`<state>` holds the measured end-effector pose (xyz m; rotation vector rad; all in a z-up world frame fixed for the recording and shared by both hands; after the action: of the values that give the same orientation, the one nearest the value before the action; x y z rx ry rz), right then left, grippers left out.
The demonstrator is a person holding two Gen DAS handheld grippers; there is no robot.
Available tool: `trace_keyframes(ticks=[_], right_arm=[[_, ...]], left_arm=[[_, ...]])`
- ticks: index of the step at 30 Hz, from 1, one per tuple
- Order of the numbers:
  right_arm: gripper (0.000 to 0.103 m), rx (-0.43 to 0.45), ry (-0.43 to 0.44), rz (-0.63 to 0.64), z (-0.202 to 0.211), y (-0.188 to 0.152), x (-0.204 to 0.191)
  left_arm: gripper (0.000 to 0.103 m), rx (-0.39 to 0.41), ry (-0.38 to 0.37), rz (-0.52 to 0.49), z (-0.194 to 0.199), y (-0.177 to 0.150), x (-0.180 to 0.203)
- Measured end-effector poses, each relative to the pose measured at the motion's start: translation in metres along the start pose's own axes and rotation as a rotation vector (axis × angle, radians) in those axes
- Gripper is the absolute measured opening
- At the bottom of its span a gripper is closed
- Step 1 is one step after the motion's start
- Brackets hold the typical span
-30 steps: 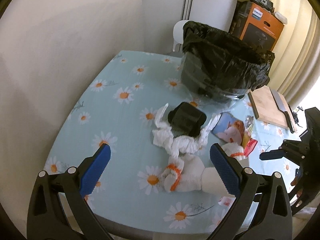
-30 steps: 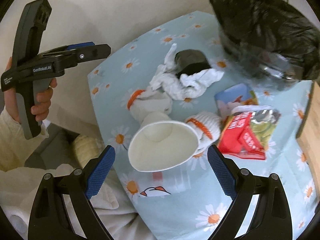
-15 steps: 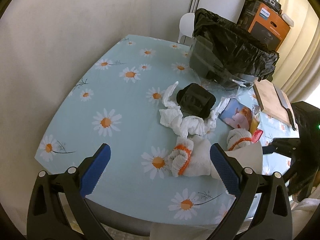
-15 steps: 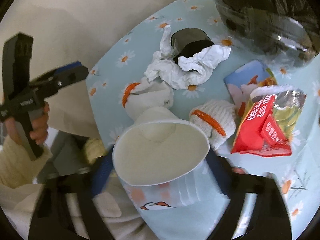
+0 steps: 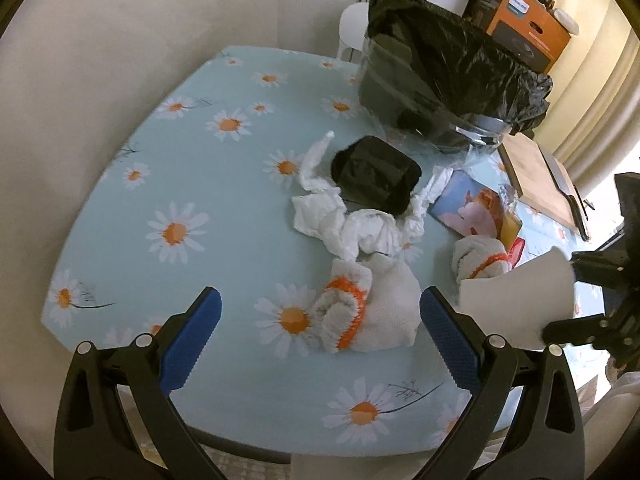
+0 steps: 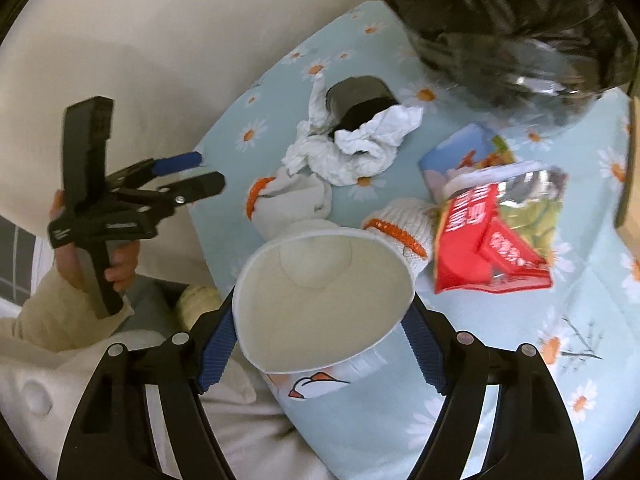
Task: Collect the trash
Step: 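Grasp the white paper cup with the right tool while the left tool grasps a white knit glove, then carry the paper cup and glove over the bin and open both tools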
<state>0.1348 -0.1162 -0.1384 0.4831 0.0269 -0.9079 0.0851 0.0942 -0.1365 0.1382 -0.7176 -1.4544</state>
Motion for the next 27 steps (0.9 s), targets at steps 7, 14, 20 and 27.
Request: trace_keyframes(ticks=[7, 14, 20, 27], right_arm=[[0.072, 0.015, -0.032, -0.03, 0.027, -0.002, 0.016], [0.072, 0.023, -0.051, -0.063, 0.039, -0.002, 0.026], [0.072, 0.014, -0.053, -0.096, 0.041, -0.002, 0.033], [0.073, 0.012, -0.061, -0.102, 0.038, 0.001, 0.036]], left_arm=[[0.097, -0.07, -0.032, -0.042, -0.029, 0.001, 0.008], [0.087, -0.125, -0.017, -0.104, -0.057, 0.0, 0.017], [0.078, -0.18, -0.037, -0.091, -0.078, -0.004, 0.015], [0.057, -0.161, -0.103, -0.019, -0.08, -0.005, 0.009]])
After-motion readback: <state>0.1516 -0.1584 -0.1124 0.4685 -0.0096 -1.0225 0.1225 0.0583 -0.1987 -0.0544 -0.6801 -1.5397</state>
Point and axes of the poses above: each gripper's, at about its wrist camera, not at the fingertips, and z roughly against the way its jaws point, x to its right, y to its top, the point moved 4 cm from there along -z, roughly the way its jaws point, and after that the axes turned 14 degrees about -y, right-handed, at the moved point
